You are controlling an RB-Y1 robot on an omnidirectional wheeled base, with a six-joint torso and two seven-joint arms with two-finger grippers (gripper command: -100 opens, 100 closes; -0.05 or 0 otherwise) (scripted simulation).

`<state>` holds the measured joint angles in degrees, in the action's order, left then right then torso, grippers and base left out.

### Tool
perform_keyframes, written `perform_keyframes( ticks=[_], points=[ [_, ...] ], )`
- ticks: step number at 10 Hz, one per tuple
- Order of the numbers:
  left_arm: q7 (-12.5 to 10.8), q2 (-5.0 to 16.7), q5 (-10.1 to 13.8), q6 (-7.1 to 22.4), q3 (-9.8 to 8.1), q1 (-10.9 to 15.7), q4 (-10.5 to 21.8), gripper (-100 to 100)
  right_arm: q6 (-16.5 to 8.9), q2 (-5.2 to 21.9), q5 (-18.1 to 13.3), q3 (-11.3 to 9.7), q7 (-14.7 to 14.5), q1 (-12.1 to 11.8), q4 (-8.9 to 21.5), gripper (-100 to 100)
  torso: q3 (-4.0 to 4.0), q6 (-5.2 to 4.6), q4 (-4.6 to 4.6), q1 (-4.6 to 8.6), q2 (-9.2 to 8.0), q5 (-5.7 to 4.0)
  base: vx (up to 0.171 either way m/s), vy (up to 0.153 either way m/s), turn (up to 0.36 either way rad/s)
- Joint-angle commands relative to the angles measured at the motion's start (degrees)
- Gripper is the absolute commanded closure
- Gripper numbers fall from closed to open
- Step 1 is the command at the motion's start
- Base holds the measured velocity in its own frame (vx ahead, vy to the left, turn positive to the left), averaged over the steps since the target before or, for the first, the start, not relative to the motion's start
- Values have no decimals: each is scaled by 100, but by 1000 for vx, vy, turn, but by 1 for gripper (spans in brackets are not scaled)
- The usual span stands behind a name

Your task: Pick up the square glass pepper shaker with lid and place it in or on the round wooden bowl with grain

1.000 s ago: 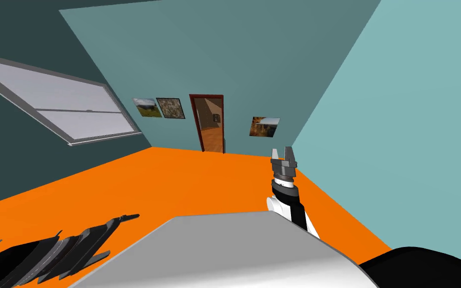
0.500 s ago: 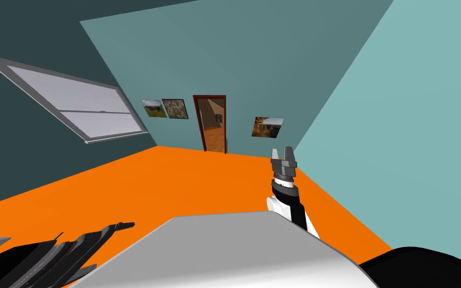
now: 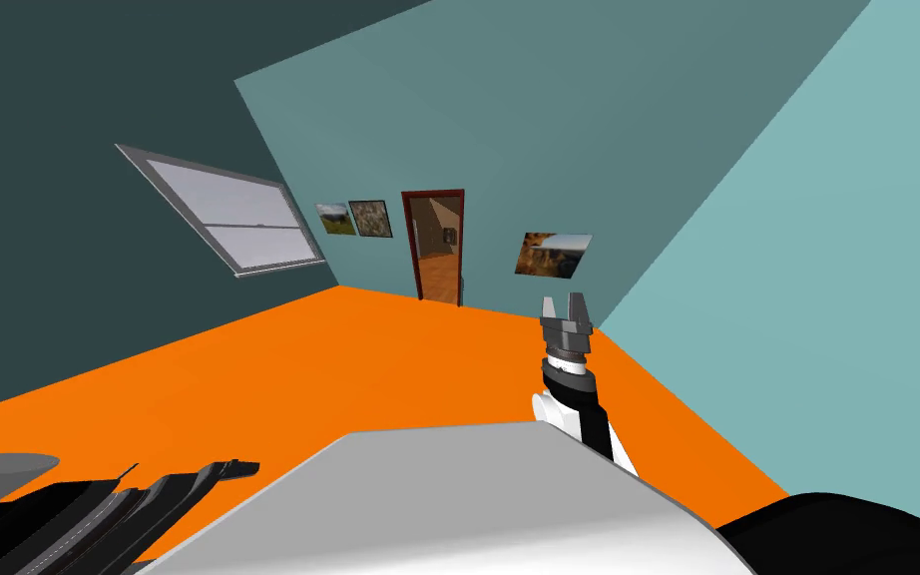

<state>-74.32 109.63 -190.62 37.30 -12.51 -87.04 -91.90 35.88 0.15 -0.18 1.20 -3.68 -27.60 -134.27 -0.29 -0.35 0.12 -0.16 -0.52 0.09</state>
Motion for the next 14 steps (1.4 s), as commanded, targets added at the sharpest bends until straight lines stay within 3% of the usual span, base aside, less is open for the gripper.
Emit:
perform_keyframes(
  ticks=[1, 2, 3, 4, 7, 10, 11, 14],
  points=[
    [48, -3, -165, 14, 14, -9, 17, -100, 0, 0, 0, 0, 0, 0, 0, 0, 0, 0, 0, 0, 0, 0, -6, 11, 2],
    [-289, 276, -435, 299, 2, -283, 263, -100, 0, 0, 0, 0, 0, 0, 0, 0, 0, 1, 0, 0, 1, 0, 50, -96, 396],
    [30, 531, 142, 325, 2, -293, 263, -100, 0, -1, 0, 0, 0, -2, 0, 0, 9, 9, -3, 33, 17, -4, 63, -137, 474],
    [4, 531, 68, 389, 2, -293, 263, -100, 1, -1, 0, 0, 0, -2, -1, 0, 11, 7, -4, 50, 21, -12, 25, -69, 422],
    [-399, 531, -458, 389, 2, -293, 263, -100, 0, 0, 0, 0, 0, 0, 0, 0, 3, -3, -1, 3, 5, -2, -7, 4, 19],
    [-399, 531, -1154, 389, 2, -293, 263, -100, 0, 0, 0, 0, 0, 0, 0, 0, 4, -1, -2, 0, 7, 0, -1, 4, -2],
    [-399, 531, -1261, 389, 2, -293, 263, -100, 0, 0, 0, 0, 0, 0, 0, 0, 5, -2, -2, 2, 8, 0, 0, 0, 0],
    [-239, 501, -902, 255, 107, -143, 221, -100, 0, 0, 0, 0, 0, 0, 0, 0, 7, -1, -3, -5, 11, 1, 14, 24, 72]
  ],
)
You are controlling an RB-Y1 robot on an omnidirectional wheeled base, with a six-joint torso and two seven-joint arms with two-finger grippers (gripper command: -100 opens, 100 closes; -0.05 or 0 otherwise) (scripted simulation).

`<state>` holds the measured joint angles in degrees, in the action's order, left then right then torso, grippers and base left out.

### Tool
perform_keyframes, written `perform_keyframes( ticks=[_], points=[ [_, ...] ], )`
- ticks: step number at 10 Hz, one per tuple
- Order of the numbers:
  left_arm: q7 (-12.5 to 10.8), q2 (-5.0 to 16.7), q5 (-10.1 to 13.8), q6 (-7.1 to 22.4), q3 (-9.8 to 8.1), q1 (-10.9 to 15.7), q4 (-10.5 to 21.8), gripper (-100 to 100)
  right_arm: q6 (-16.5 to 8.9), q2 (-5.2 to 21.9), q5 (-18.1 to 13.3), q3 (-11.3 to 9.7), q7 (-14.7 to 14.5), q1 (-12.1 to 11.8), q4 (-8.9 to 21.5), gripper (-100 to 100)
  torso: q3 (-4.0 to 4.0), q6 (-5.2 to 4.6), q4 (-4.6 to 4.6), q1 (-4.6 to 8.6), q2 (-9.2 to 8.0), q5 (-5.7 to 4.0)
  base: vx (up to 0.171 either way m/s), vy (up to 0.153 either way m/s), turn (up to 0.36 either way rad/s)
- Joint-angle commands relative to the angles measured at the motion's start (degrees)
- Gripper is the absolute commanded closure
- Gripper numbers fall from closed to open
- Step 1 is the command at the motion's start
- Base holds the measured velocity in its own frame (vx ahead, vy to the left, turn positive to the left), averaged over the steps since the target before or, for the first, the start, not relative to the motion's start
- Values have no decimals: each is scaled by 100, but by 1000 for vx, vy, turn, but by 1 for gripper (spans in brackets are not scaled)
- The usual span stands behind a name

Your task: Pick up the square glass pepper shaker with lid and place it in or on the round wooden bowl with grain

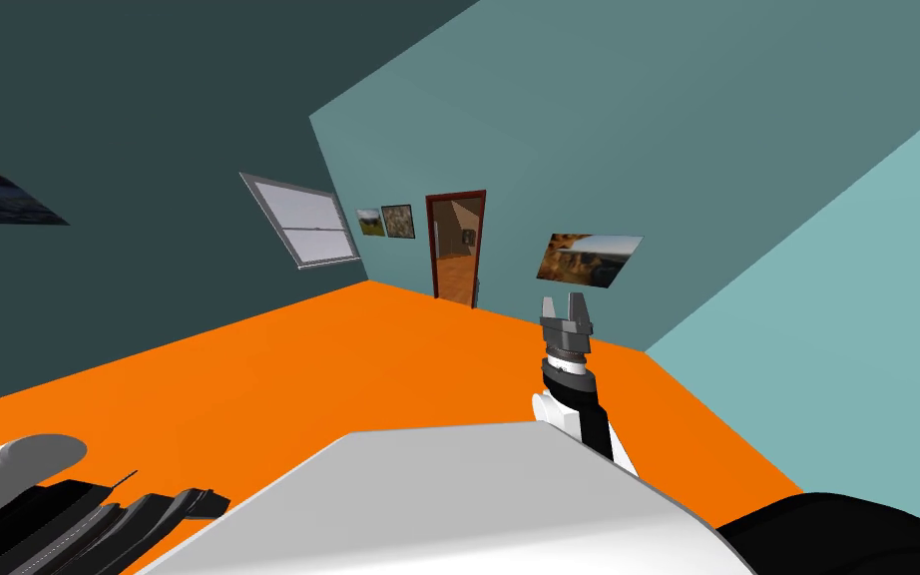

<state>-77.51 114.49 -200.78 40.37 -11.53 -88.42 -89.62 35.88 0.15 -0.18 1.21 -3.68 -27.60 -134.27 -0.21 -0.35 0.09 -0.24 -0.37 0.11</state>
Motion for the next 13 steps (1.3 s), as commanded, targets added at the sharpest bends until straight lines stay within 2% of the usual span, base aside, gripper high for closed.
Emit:
perform_keyframes(
  ticks=[1, 2, 3, 6, 8, 9, 10, 11, 12, 13],
  points=[
    [220, 14, 286, -160, 57, 44, -36, -100, 0, 0, 0, 0, 0, 0, 0, 0, 0, 0, 0, 0, 0, 0, 23, 54, 147],
    [220, 14, 346, -160, 57, 44, -36, -100, 0, 0, 0, 0, 0, 0, 0, 0, 1, 1, 0, -8, 1, 2, 18, 48, 73],
    [394, 7, 559, -293, 114, 104, -68, -100, 0, 0, 0, 0, 0, 0, 0, 0, 0, -2, 0, -8, 0, 2, 25, 51, 146],
    [394, 7, 635, -293, 114, 104, -68, -100, 0, 0, 0, 0, 0, 1, 0, 0, -1, -4, 0, 4, -3, 0, 7, 15, 18],
    [814, -34, 1111, -626, 253, 255, -137, -100, 0, 0, 0, 0, 0, 0, 0, 0, -3, 3, 1, 0, -5, 0, 24, 52, 251],
    [840, -34, 1336, -626, 253, 255, -137, -100, 0, 0, 0, 1, 0, -1, 0, 0, 0, 4, 0, -14, 1, 3, 42, 53, 105],
    [840, -34, 1374, -626, 253, 255, -137, -100, 0, 0, 0, 0, 0, 0, 0, 0, 3, -3, -1, -11, 4, 3, 18, 20, -20],
    [1109, -72, 1644, -822, 332, 343, -169, -100, 0, 0, 0, 0, 0, 1, 0, 0, 2, -5, -1, 0, 1, 1, 16, 34, 211],
    [1109, -72, 1773, -822, 332, 343, -169, -100, 0, 0, 0, 0, 0, 0, 0, 0, -1, 3, 1, -3, -2, 1, 23, 28, 160],
    [1368, -124, 2002, -1036, 415, 439, -197, -100, 0, 0, 0, 0, 0, 0, 0, 0, -1, -2, 0, -1, -2, 1, 29, 35, 299]
  ],
)
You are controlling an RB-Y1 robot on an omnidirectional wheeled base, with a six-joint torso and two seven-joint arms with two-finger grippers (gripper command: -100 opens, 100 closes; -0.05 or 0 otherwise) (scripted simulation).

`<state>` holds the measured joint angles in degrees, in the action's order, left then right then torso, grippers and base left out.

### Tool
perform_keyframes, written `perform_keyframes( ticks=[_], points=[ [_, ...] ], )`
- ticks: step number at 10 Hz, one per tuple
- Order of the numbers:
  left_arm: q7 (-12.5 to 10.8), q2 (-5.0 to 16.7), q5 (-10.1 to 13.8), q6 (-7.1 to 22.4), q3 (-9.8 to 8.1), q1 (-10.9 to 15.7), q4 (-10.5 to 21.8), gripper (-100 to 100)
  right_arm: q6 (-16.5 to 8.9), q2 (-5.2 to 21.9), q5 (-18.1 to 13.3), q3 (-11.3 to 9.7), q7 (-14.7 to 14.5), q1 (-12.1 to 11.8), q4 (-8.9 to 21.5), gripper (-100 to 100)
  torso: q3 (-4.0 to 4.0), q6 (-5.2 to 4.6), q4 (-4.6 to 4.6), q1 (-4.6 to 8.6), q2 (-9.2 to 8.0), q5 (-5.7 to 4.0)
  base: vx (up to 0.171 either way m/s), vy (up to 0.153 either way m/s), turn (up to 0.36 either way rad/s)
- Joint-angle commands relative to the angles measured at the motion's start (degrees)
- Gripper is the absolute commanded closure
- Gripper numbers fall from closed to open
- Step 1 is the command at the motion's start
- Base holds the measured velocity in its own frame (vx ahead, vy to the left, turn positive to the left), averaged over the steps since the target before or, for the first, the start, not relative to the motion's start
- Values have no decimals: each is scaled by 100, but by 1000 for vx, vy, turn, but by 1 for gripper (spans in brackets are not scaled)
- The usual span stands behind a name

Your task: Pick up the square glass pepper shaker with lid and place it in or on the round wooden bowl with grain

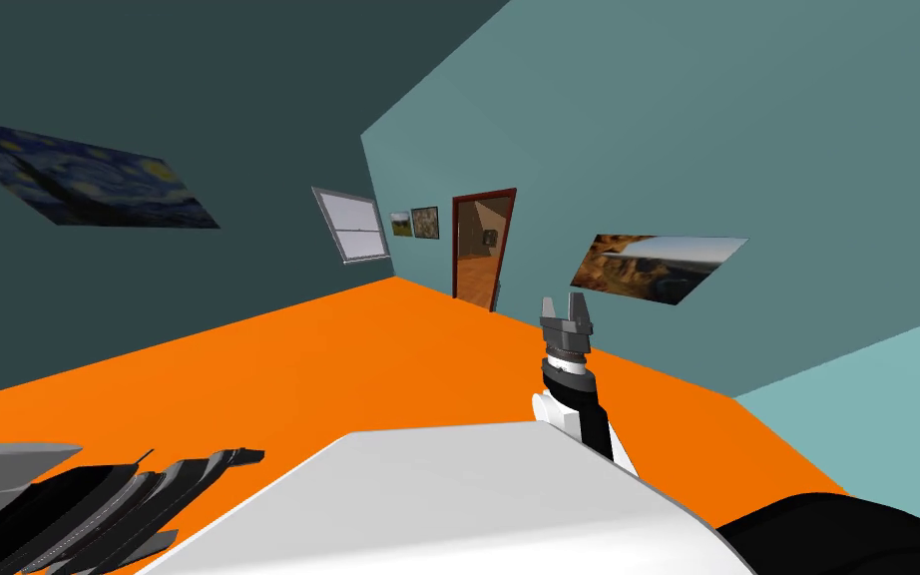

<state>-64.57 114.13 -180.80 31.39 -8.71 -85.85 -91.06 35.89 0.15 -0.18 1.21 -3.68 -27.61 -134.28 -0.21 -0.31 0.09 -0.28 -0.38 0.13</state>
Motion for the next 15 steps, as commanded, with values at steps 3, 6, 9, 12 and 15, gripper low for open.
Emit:
perform_keyframes(
  ticks=[3, 6, 9, 12, 15],
  points=[
    [435, -152, 558, -368, 217, 285, -75, -100, 0, 0, 0, 0, 0, 0, 0, 0, -1, 1, 0, -2, -1, 0, 25, 32, 190],
    [435, -152, 852, -368, 217, 285, -75, -100, 0, 0, 0, -1, 0, 2, 0, 0, -4, -10, 1, 12, -8, -3, 1, 6, -24],
    [784, -228, 1434, -611, 301, 396, -92, -100, 0, 0, 0, -1, 0, 1, 0, 0, -3, -8, 1, 8, -6, -2, 16, 14, 170],
    [1429, -419, 2224, -1069, 462, 642, -110, -100, 0, 0, 0, -1, 0, 1, 0, 0, -4, -7, 1, 7, -8, -2, 15, 21, 288],
    [1295, -419, 1924, -1136, 462, 642, -110, -100, 0, 0, 0, -1, 0, 2, 1, 0, -4, -12, 1, 12, -10, -3, 7, 7, 68]
  ],
)
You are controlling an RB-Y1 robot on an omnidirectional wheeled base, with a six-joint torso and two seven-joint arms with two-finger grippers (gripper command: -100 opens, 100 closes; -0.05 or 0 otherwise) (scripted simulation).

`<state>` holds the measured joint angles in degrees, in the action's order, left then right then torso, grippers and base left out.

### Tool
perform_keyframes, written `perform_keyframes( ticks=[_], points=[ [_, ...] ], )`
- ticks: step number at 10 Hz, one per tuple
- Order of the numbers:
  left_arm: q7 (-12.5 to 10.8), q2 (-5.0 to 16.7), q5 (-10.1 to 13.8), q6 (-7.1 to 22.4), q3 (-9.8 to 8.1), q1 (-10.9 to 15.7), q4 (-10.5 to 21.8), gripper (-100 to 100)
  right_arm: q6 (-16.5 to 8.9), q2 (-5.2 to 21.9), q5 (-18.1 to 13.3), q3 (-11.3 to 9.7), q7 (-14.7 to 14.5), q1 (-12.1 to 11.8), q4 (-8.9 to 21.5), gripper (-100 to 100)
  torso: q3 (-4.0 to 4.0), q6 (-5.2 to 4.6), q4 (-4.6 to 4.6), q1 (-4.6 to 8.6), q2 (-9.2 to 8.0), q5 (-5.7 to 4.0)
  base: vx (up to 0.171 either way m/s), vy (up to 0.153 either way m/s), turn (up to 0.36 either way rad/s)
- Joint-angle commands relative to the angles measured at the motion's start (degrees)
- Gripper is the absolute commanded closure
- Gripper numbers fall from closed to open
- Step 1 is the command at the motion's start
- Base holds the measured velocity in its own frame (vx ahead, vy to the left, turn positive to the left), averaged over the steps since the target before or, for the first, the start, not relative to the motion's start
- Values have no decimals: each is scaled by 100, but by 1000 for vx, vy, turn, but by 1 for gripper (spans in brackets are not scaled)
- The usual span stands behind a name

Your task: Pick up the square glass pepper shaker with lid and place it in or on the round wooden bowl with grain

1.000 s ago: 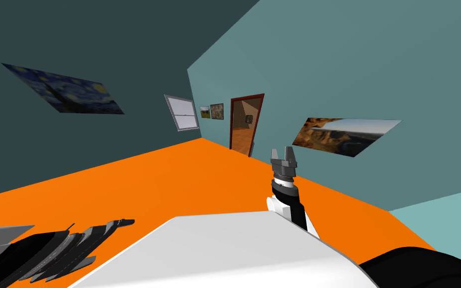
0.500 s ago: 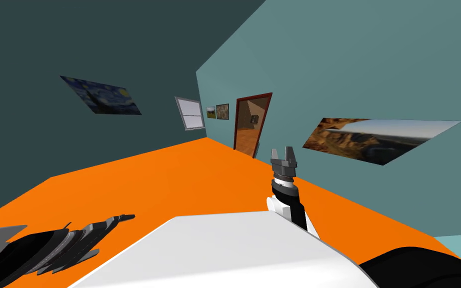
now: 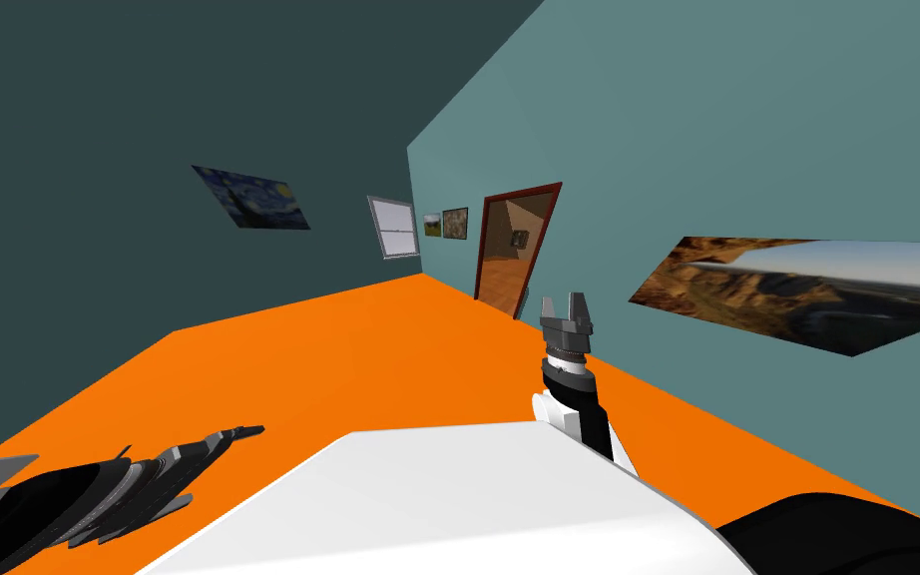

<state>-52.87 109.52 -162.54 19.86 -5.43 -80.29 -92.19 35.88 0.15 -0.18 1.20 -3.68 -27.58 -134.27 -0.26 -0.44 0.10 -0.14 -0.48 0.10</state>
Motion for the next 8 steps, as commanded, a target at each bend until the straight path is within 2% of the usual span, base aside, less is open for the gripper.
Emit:
perform_keyframes(
  ticks=[1, 3, 4, 6, 7, 8],
  points=[
    [286, 42, 286, 18, 133, 86, 3, -100, 0, 0, 0, 0, 0, 0, 0, 0, 0, 0, 0, 0, 0, 0, 0, 0, 0],
    [388, 42, 436, 18, 133, 86, 3, -100, 0, 0, 0, 0, 0, 0, 0, 0, -1, 1, 1, 2, -1, -1, 0, 0, 0],
    [388, 42, 717, 18, 133, 86, 3, -100, 0, 0, 0, 0, 0, 0, 0, 0, -1, 1, 0, 2, -1, -1, 0, 0, 0],
    [388, 42, 665, 18, 133, 86, 3, -100, 0, 0, 0, 0, 0, 0, 0, 0, -1, 1, 1, 2, -1, -1, 0, 0, 0],
    [398, -148, 708, -59, -88, 155, 37, -100, 0, 0, 0, 0, 0, 0, 0, 0, 0, 1, 0, 2, -1, -1, -11, -38, 118],
    [110, -148, 166, -59, -91, 155, 37, -100, 0, 0, 0, 0, 0, -1, 0, 0, -4, 5, 3, 13, -6, -3, -20, -47, 65]
  ],
)
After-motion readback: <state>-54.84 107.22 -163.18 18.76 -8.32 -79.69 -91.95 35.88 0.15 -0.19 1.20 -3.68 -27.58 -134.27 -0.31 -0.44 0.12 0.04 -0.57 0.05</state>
